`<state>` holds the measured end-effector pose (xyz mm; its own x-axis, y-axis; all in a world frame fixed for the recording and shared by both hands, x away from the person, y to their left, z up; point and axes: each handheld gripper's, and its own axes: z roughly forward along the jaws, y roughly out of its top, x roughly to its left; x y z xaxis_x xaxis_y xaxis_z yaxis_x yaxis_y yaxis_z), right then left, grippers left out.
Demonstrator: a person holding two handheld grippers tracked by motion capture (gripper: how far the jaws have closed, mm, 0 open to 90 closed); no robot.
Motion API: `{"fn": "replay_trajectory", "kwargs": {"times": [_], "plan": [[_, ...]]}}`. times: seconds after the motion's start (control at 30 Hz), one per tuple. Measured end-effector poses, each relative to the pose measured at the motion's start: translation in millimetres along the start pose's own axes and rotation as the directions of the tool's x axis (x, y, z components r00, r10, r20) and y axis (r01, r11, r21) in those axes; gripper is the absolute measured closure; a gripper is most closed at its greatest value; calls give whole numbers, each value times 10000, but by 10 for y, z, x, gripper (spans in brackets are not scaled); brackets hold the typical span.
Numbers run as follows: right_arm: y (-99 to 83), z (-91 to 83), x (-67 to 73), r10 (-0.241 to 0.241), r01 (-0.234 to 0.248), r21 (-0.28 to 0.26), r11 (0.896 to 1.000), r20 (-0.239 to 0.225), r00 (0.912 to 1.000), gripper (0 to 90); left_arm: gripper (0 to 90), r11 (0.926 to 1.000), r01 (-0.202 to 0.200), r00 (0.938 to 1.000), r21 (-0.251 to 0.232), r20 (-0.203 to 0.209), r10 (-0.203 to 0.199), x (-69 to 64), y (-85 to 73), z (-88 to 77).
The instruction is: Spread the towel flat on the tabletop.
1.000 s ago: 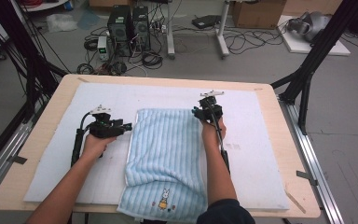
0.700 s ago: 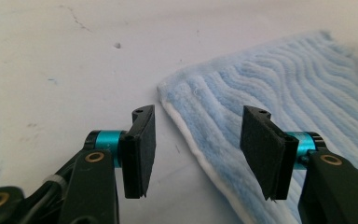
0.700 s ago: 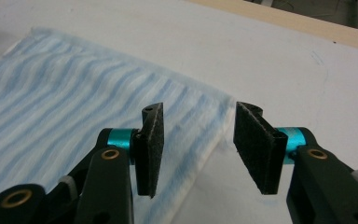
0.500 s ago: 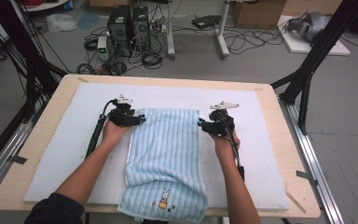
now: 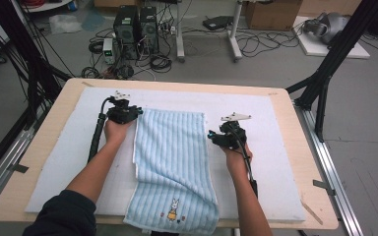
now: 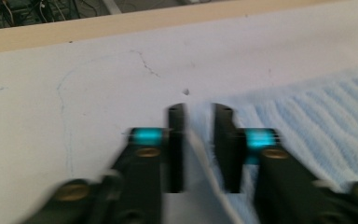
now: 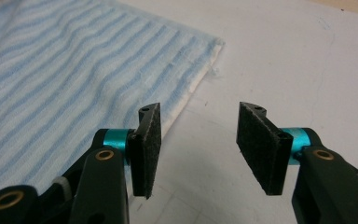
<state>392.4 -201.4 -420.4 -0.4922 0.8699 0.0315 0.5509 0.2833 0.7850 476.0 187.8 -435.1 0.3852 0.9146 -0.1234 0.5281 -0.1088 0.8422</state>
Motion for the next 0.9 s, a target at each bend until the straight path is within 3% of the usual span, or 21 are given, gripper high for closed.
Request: {"fn": "replay_trajectory", "kwargs": {"times": [0.03, 0.13, 0.27, 0.3, 0.37, 0.5, 0.57, 0.6, 0.67, 0.7, 0.73, 0.77, 0.9], "plan": [[2, 10, 7, -16, 16, -14, 10000, -39, 10000, 493, 518, 9998, 184, 9994, -2, 281, -184, 17, 3, -26], [-5, 49, 37, -76, 80, 175, 9998, -228, 9997, 490, 475, 9994, 289, 9963, 199, 806, -304, 32, 10, -117], [-13, 114, 108, -222, 253, 433, 9987, -708, 9972, 495, 472, 9993, 351, 9901, 121, 1356, -364, -14, -47, -236], [-14, 128, 124, -280, 318, 489, 9983, -779, 9966, 496, 470, 9986, 433, 9861, 313, 1592, -477, -40, -90, -269], [-26, 186, 162, -353, 427, 685, 9967, -1060, 9937, 496, 445, 9970, 192, 9830, 752, 1808, -325, -82, -116, -283], [-54, 287, 202, -466, 579, 1121, 9920, -1015, 9937, 491, 440, 9946, -288, 9837, 994, 1796, 106, -178, -206, -339], [-62, 308, 209, -649, 754, 1156, 9904, -928, 9936, 515, 439, 9877, -590, 9832, 1451, 1799, 323, -200, -261, -340], [-60, 310, 214, -669, 773, 1130, 9906, -928, 9934, 571, 446, 9852, -740, 9831, 1549, 1773, 460, -219, -304, -332], [-46, 312, 219, -863, 999, 1107, 9888, -1213, 9889, 818, 528, 9810, -1125, 9814, 1579, 1725, 848, -248, -364, -312], [-39, 319, 234, -1068, 1215, 1127, 9862, -1289, 9859, 852, 592, 9789, -1411, 9815, 1476, 1503, 1188, -265, -374, -319], [-32, 327, 242, -1171, 1315, 1130, 9849, -1259, 9851, 857, 720, 9786, -1551, 9788, 1350, 1551, 1338, -266, -381, -309], [-20, 342, 237, -1209, 1344, 1075, 9851, -1237, 9849, 858, 857, 9809, -1402, 9797, 1346, 1622, 1178, -257, -381, -295], [28, 413, 175, -955, 1028, 971, 9899, -769, 9925, 858, 867, 9900, -789, 9910, 1172, 1166, 651, -219, -309, -175]]}}
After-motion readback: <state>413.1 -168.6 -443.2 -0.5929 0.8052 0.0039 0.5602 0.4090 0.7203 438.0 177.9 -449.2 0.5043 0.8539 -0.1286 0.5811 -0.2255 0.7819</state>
